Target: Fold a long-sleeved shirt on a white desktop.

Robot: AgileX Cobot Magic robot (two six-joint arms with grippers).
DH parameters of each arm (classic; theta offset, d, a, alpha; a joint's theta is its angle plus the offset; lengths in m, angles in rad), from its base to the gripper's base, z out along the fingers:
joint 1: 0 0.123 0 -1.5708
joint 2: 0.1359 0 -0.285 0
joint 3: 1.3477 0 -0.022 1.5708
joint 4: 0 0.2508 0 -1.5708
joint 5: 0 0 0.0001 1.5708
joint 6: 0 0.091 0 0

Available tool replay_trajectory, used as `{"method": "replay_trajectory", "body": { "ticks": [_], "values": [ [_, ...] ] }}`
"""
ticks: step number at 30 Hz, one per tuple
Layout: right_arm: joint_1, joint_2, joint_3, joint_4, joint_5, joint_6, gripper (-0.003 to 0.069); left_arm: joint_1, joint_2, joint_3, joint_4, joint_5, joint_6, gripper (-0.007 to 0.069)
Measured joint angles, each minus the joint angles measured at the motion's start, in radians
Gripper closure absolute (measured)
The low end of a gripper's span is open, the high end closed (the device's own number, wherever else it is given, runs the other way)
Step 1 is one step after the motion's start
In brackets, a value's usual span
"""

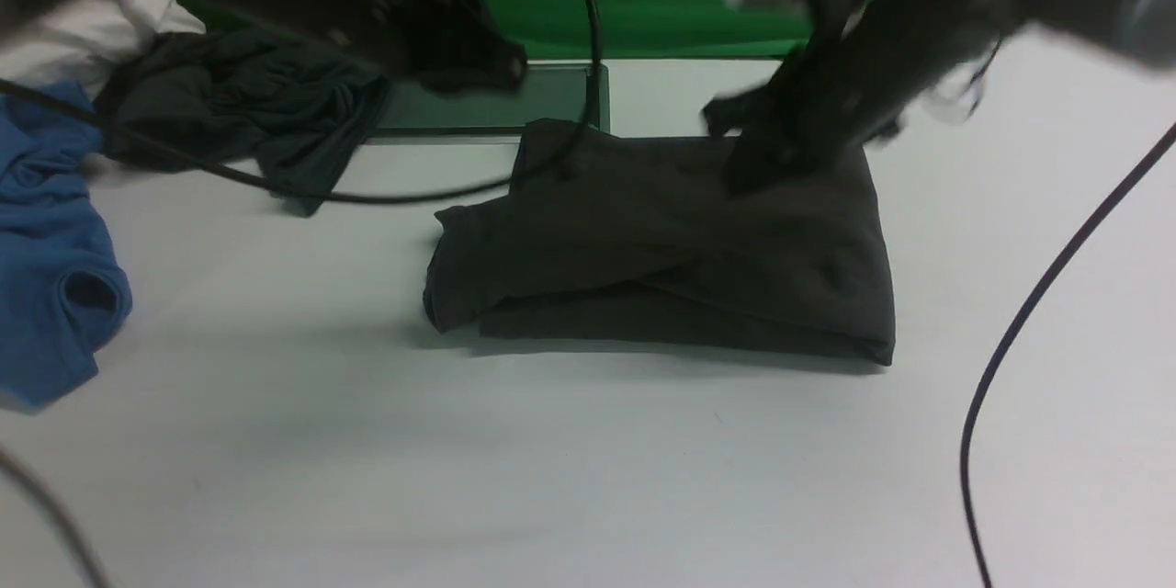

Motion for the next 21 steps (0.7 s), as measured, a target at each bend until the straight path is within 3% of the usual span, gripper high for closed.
{"method": "replay_trajectory", "body": {
  "ticks": [2, 7, 18, 21],
  "values": [
    [0.007, 0.043, 0.048, 0.112, -0.071, -0.068, 0.0624, 0.001, 0.081, 0.001, 0.007, -0.041, -0.007, 0.0608],
    [0.02, 0.116, 0.064, 0.155, -0.045, -0.099, 0.0624, 0.001, 0.227, 0.005, 0.083, -0.076, -0.029, 0.0608],
    [-0.015, 0.101, -0.003, -0.019, 0.22, -0.04, 0.0604, 0.004, 0.315, 0.006, 0.226, -0.179, -0.093, 0.0608],
    [-0.045, 0.048, -0.026, -0.079, 0.218, -0.029, 0.0599, 0.019, 0.303, 0.006, 0.227, -0.173, -0.096, 0.0608]
  ]
}}
